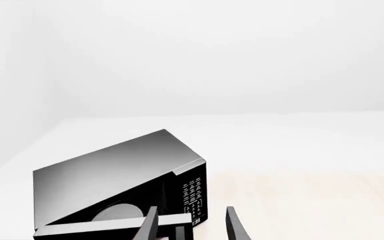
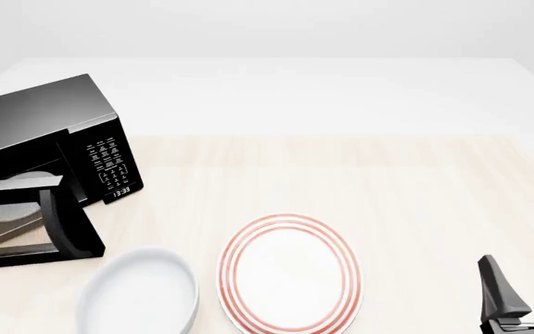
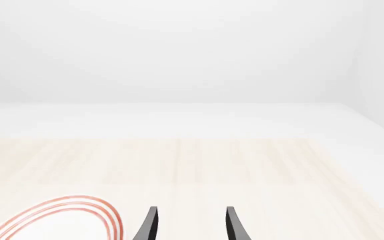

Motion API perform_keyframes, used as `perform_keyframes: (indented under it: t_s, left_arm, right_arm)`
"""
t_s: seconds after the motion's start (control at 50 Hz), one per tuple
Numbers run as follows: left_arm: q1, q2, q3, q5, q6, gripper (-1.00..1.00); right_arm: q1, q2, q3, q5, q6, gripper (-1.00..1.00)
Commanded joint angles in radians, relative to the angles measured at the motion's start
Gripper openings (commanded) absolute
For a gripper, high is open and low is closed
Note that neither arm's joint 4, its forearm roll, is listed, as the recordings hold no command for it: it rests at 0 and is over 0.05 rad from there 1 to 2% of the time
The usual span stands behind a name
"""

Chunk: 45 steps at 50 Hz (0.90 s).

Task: Open the microwave.

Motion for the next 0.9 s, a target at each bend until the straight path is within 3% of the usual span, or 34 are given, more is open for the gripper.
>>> perform_keyframes:
  t_s: [0.02,0.28,0.54,0.58,0.72,0.9]
  left_arm:
    - [-0.001,0.054,-0.03,-0.012,0.006,1.0]
    - [-0.03,0.183,-0.122,-0.002,-0.006,1.0]
    - [0.007,0.259,-0.187,0.067,-0.035,1.0]
    - [-0.017,0.288,-0.2,0.076,-0.074,1.0]
    - [-0.003,0.33,-0.271,0.143,-0.05,1.0]
    - [-0.026,0.386,-0.318,0.194,-0.074,1.0]
  right_arm:
    - [0.0,0.0,0.0,0.0,0.0,1.0]
    - [0.0,0.0,0.0,0.0,0.0,1.0]
    - [0.0,0.0,0.0,0.0,0.0,1.0]
    - [0.0,0.0,0.0,0.0,0.0,1.0]
    - [0.0,0.0,0.0,0.0,0.0,1.0]
    - [0.0,0.0,0.0,0.0,0.0,1.0]
